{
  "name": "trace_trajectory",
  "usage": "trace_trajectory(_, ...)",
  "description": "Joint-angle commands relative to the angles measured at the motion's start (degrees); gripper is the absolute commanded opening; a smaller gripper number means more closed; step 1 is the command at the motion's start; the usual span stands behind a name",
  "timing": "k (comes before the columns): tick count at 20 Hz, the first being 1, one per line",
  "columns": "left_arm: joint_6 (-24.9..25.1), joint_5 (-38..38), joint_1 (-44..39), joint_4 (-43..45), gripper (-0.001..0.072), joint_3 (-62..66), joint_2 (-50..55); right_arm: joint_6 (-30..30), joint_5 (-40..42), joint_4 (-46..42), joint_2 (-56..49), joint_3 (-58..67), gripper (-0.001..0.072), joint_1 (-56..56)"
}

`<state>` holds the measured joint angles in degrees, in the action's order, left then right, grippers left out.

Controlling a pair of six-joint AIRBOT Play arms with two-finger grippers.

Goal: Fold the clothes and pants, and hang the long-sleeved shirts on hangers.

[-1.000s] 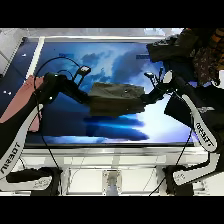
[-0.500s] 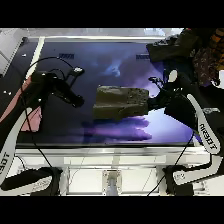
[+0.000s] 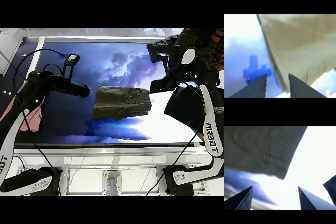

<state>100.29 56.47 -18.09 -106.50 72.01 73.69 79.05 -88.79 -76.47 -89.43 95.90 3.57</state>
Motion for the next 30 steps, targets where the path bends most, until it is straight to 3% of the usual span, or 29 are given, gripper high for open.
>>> trace_trajectory(1,-3.1,-7.2,-1.4,-0.8,0.0316,0.0,3.1,3.3,4.7,0.5,-3.1,1.4,0.0613,0.0)
trace_trajectory(2,-3.1,-7.8,-2.0,-0.8,0.0316,0.0,4.8,4.1,5.2,0.7,-4.7,1.4,0.0617,0.0)
trace_trajectory(3,-3.1,-8.6,-2.4,-0.8,0.0316,0.0,6.3,4.9,6.1,1.3,-6.2,1.4,0.0678,0.0)
trace_trajectory(8,-3.1,-13.2,-4.0,-0.7,0.0316,0.0,12.3,6.6,8.7,3.0,-12.5,1.4,0.0674,0.0)
trace_trajectory(20,-3.0,-4.3,-5.9,-0.2,0.0315,0.0,18.7,9.1,9.0,-1.6,-18.8,-3.0,0.0671,2.5)
trace_trajectory(21,-3.0,-3.4,-5.9,-0.2,0.0298,0.0,19.2,9.0,8.9,-1.8,-18.8,-3.1,0.0672,2.5)
trace_trajectory(22,-3.0,-2.5,-5.9,-0.2,0.0175,0.0,19.7,9.1,8.9,-1.8,-18.9,-3.2,0.0672,2.5)
trace_trajectory(23,-3.0,-1.9,-5.9,-0.3,0.011,0.0,20.2,9.2,8.9,-1.8,-18.9,-3.2,0.0672,2.5)
trace_trajectory(29,-3.0,-1.5,-5.9,-0.1,0.012,0.0,20.5,9.4,9.0,2.3,-18.9,-3.2,0.0661,2.5)
trace_trajectory(30,-3.0,-1.5,-5.9,-0.1,0.012,0.0,20.5,9.4,9.0,3.7,-18.9,-3.2,0.06,2.6)
